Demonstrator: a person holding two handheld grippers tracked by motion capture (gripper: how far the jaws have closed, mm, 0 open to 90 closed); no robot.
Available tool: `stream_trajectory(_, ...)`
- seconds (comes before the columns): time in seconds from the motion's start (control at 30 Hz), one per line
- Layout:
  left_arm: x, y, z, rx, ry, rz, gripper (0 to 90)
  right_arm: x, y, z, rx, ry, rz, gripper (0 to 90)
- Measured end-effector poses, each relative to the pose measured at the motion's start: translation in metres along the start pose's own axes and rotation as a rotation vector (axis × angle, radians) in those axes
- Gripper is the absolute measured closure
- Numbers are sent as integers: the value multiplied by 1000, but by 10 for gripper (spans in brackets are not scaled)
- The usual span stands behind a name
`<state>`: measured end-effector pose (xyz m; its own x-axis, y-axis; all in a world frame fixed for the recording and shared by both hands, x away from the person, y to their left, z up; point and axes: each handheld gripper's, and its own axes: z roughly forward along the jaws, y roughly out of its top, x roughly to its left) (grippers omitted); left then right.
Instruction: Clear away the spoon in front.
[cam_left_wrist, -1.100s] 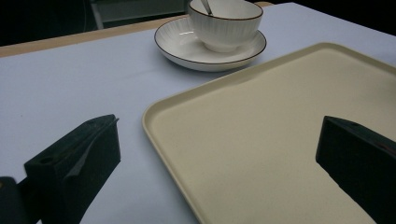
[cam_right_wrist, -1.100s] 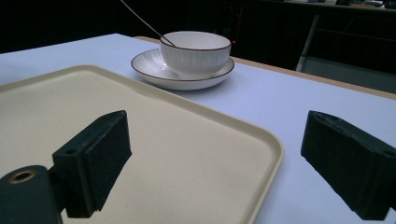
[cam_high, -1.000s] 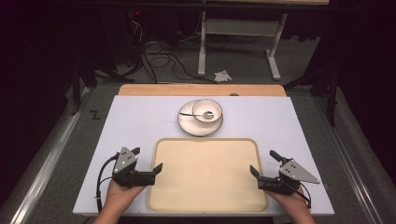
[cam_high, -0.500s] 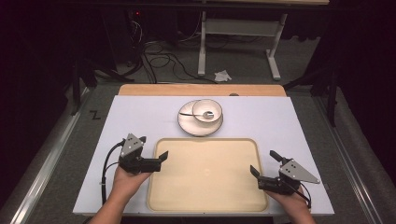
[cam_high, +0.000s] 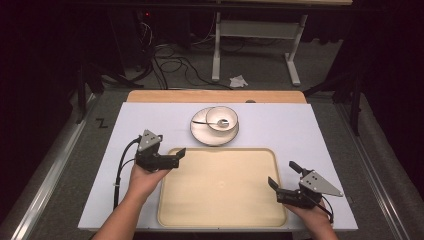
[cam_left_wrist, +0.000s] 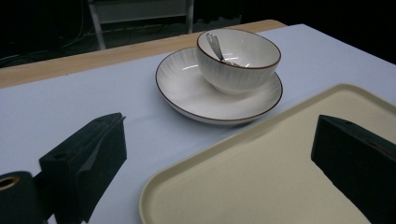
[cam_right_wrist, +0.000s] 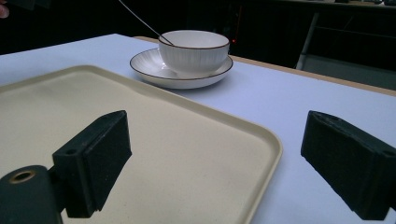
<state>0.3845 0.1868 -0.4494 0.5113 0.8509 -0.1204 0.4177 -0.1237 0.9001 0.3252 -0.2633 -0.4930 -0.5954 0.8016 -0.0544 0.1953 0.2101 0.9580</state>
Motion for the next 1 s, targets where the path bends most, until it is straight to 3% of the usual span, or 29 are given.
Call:
stream_trajectory(0.43,-2,19,28,33,-19,-18,48,1,1,-1,-7,3,0,90)
stream_trajectory(0.6,-5,30,36,29,-17,-7,69,-1,-1,1,3,7,1,91)
stream_trajectory(0.9,-5,46,53,44,-35,-40,105,1,1,0,-4,5,2,91)
stream_trajectory(1.0,-4,48,57,43,-23,-47,106,-1,0,0,-3,4,4,91)
